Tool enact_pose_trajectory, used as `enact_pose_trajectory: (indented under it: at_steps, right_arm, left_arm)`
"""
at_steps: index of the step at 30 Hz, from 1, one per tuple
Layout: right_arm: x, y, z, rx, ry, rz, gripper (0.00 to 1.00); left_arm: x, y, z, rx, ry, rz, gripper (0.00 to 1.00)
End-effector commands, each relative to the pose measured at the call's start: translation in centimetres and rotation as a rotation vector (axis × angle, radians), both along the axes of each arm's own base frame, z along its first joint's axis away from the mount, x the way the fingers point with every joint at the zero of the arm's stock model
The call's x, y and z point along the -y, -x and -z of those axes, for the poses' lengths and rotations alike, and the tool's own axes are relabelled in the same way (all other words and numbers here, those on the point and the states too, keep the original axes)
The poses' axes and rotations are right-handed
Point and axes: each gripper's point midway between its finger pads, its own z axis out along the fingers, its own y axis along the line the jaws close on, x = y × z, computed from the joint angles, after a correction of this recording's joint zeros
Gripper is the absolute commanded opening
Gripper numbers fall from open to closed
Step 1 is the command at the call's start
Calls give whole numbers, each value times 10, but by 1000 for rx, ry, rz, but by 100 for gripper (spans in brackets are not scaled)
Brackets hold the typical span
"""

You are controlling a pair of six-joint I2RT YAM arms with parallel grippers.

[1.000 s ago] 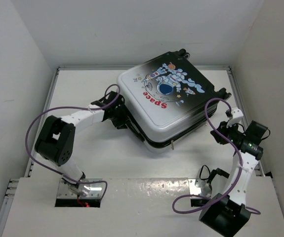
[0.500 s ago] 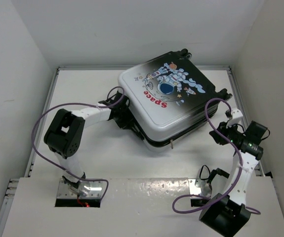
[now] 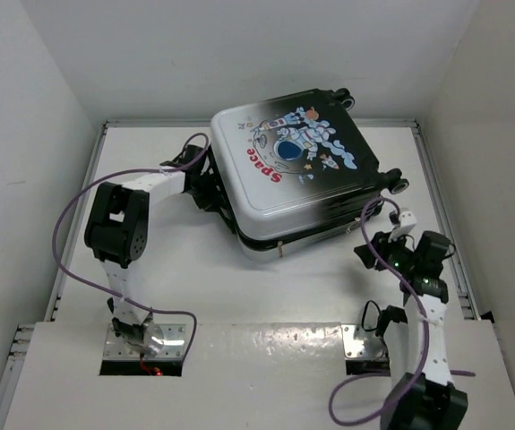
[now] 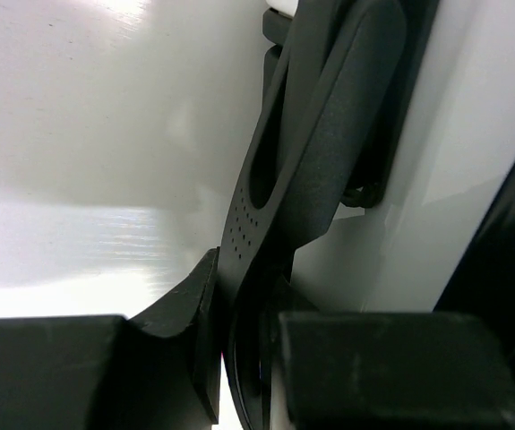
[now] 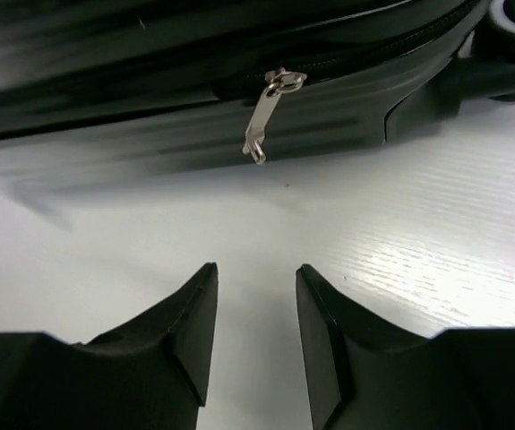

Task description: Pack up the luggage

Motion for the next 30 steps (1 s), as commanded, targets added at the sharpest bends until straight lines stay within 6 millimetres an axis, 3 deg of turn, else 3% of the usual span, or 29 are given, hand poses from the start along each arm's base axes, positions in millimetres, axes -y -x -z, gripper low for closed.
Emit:
enact_pose_trajectory:
  at_steps: [1,2,3,4,5,6,7,8,9,11,20,23,26,30]
  right_arm:
    - [-3,-26,-17,107,83,44,40]
    - [5,-31,-11,104,133,102,40]
    - [-7,-32,-7,112,183,74,40]
    - [-2,-32,4,92,223,107,42]
    - [5,-43,-6,149,263,160,42]
    - [-14,-42,-4,163,277,102,42]
    - [-15,-46,-3,158,298,114,42]
    - [4,-53,-5,159,362,228,42]
    - [-7,-54,-2,151,377,199,42]
    - [5,-59,1,131,423,286,42]
    - [12,-74,-6,151,430,393,40]
    - [0,-77,-11,179,363,341,40]
    - [-27,-76,-16,203,270,211,40]
    - [-38,-78,-15,223,238,166,40]
  left_arm:
    - [-26,-10,-17,39,-30,-111,0]
    - [-25,-11,-23,50,-22,-121,0]
    - [-26,-6,-18,35,-26,-120,0]
    - [-28,-5,-14,33,-35,-125,0]
    - [-28,-5,-19,44,-32,-125,0]
    - [-29,-1,-14,31,-36,-125,0]
    - [-29,1,-15,31,-36,-125,0]
    - [-29,1,-15,31,-36,-125,0]
    - [-31,1,-14,33,-43,-129,0]
    - [-35,2,-11,24,-46,-138,0]
    - [-49,3,-12,24,-51,-161,0]
    - [-49,5,-9,21,-52,-161,0]
    - [-53,7,-6,15,-58,-162,0]
    - [-58,6,-5,16,-62,-164,0]
